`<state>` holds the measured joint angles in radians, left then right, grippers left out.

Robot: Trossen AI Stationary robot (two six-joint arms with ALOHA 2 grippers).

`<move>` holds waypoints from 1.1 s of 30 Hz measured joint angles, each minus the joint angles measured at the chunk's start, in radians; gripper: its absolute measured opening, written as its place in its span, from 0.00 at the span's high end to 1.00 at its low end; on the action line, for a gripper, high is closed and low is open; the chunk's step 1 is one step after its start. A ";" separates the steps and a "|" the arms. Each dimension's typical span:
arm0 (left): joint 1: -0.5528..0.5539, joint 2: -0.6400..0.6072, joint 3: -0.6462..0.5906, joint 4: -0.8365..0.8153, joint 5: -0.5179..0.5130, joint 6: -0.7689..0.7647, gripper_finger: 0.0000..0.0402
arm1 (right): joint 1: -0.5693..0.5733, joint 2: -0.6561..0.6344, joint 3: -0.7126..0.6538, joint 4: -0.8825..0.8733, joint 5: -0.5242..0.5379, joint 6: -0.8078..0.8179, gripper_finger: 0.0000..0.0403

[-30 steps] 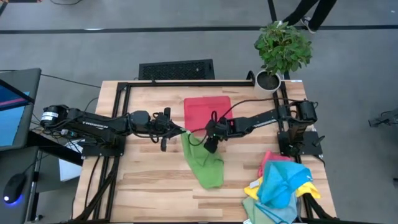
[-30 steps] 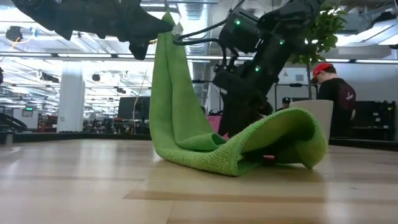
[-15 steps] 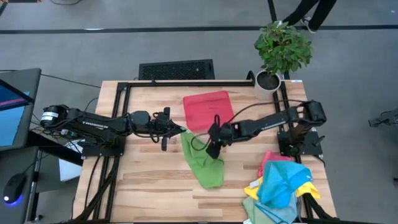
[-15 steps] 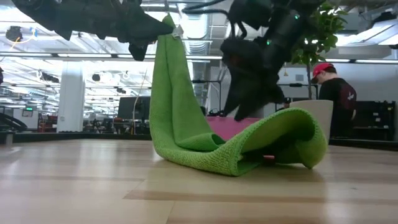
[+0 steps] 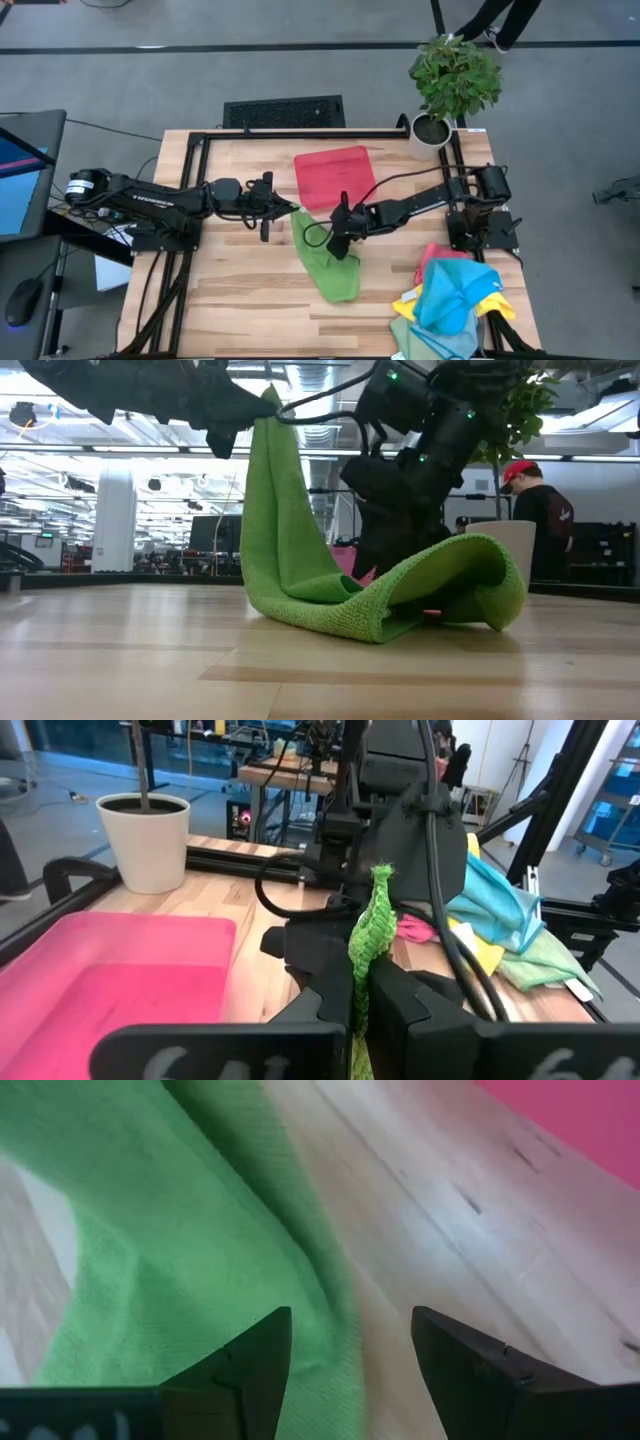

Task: Fold microfiber towels
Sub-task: Fold the green microfiber cloth

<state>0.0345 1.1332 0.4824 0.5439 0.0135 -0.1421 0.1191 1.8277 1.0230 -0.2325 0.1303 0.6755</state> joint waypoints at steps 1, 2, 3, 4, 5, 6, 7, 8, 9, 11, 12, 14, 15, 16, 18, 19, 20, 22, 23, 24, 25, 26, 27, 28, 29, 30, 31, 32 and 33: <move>0.000 0.000 0.000 0.000 0.000 0.000 1.00 | 0.004 -0.001 0.000 0.001 0.000 0.001 0.42; 0.000 0.000 0.000 0.000 -0.001 0.000 1.00 | 0.006 0.001 0.000 0.000 0.000 0.007 0.42; 0.000 0.000 0.000 0.000 -0.002 0.000 1.00 | 0.009 0.009 0.001 0.003 0.000 0.014 0.42; 0.000 0.000 0.000 0.000 -0.002 0.000 1.00 | 0.011 0.019 0.001 0.002 -0.001 0.024 0.42; 0.000 0.000 0.000 0.000 -0.002 0.000 1.00 | 0.013 0.029 -0.003 0.001 -0.001 0.032 0.42; 0.000 0.000 0.000 0.000 -0.002 0.000 1.00 | 0.015 0.041 -0.004 0.005 -0.001 0.033 0.42; 0.000 0.000 0.000 -0.001 -0.002 0.000 1.00 | 0.019 0.048 -0.004 0.013 0.002 0.034 0.42; 0.000 0.000 0.000 0.000 -0.003 0.000 1.00 | 0.021 0.052 -0.004 0.022 0.002 0.038 0.42; 0.000 0.000 0.000 0.000 -0.003 0.001 1.00 | 0.021 0.055 -0.003 0.027 0.006 0.043 0.42; 0.000 0.000 0.000 -0.001 -0.003 0.001 1.00 | 0.023 0.054 -0.003 0.034 0.006 0.047 0.42; 0.000 0.000 0.000 0.000 -0.003 0.001 1.00 | 0.023 0.054 -0.003 0.036 0.004 0.047 0.42; 0.000 0.000 0.000 0.000 -0.003 0.001 1.00 | 0.023 0.046 -0.003 0.035 0.000 0.039 0.42; 0.000 0.000 0.000 -0.001 -0.004 0.001 1.00 | 0.023 0.042 -0.003 0.040 0.000 0.038 0.42; 0.000 0.000 0.000 0.000 -0.008 0.002 1.00 | 0.023 0.041 -0.003 0.046 0.000 0.037 0.42; 0.000 0.000 0.000 0.000 -0.018 0.002 1.00 | 0.023 0.034 -0.003 0.040 0.000 0.035 0.42; 0.000 0.000 0.000 0.000 -0.021 0.002 1.00 | 0.023 0.030 -0.003 0.045 0.000 0.035 0.42; 0.000 0.000 0.000 0.000 -0.023 0.002 1.00 | 0.023 0.029 -0.002 0.053 0.000 0.035 0.42; 0.000 0.000 0.000 0.000 -0.026 0.002 1.00 | 0.024 0.029 -0.002 0.047 0.000 0.035 0.42; 0.000 0.000 0.000 0.000 -0.026 0.002 1.00 | 0.024 0.029 -0.003 0.045 0.000 0.035 0.42; 0.000 0.000 0.000 0.000 -0.026 0.002 1.00 | 0.025 0.029 -0.003 0.047 -0.001 0.035 0.42; 0.000 0.000 0.000 0.000 -0.026 0.002 1.00 | 0.025 0.029 -0.003 0.047 -0.001 0.035 0.42; 0.000 0.000 0.000 0.000 -0.026 0.002 1.00 | 0.025 0.031 -0.003 0.047 -0.001 0.039 0.42; 0.000 0.000 0.000 -0.001 -0.026 0.001 1.00 | 0.025 0.035 -0.003 0.047 -0.001 0.044 0.42; 0.000 0.000 0.000 0.000 -0.026 0.001 1.00 | 0.026 0.037 -0.003 0.043 -0.002 0.048 0.42; 0.000 0.000 0.000 0.000 -0.026 0.000 1.00 | 0.026 0.038 -0.003 0.040 -0.002 0.049 0.42; 0.000 0.000 0.000 0.000 -0.026 0.001 1.00 | 0.027 0.038 -0.003 0.043 -0.001 0.051 0.42; 0.000 0.000 0.000 -0.001 -0.026 0.001 1.00 | 0.029 0.037 -0.003 0.046 -0.001 0.057 0.42; 0.000 0.000 0.000 0.000 -0.026 0.001 1.00 | 0.032 0.037 -0.003 0.045 -0.001 0.059 0.42; 0.000 0.000 0.000 0.000 -0.026 0.001 1.00 | 0.035 0.037 -0.003 0.044 -0.001 0.059 0.42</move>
<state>0.0345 1.1332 0.4824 0.5437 -0.0126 -0.1413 0.1545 1.8652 1.0203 -0.1888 0.1295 0.7346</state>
